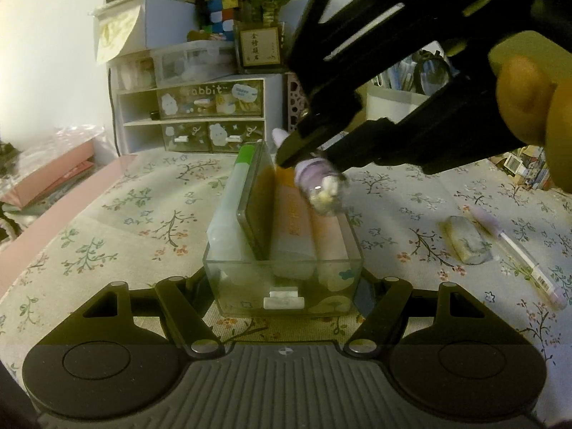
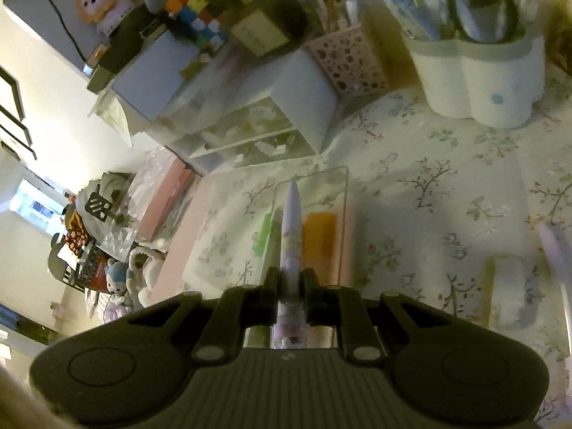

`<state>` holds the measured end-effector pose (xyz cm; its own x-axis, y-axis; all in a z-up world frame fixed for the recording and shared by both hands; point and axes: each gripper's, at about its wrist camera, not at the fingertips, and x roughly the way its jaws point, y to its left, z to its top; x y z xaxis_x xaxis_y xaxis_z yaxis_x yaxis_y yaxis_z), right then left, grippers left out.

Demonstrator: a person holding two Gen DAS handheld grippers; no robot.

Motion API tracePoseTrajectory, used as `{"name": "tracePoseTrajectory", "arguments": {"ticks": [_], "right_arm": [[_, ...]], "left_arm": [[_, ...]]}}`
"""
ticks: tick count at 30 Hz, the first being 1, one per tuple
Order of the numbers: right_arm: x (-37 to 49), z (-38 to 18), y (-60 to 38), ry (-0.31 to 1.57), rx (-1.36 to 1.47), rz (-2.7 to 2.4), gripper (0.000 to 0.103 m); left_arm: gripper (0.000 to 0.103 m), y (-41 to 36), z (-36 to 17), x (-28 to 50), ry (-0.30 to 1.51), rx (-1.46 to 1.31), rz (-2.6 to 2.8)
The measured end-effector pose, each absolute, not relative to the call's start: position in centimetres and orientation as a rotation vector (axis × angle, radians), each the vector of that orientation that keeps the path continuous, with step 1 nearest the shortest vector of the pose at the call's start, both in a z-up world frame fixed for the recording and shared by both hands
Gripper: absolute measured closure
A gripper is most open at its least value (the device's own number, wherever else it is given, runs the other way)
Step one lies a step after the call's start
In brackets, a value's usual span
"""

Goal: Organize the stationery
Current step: 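Lift the lavender pen, lower it into the clear box, release, then move the right gripper to the second lavender pen and grasp it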

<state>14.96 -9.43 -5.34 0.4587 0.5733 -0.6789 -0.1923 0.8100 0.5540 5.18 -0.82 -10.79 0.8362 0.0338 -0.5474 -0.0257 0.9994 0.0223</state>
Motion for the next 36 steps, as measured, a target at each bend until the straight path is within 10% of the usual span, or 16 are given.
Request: {"name": "tracePoseTrajectory", "arguments": {"ticks": [36], "right_arm": [[13.3,-7.5,-16.7,0.951,0.081,0.211,0.077]], "left_arm": [[0.031,-0.7,-10.9,5.3,0.586,0.005,0.021]]}}
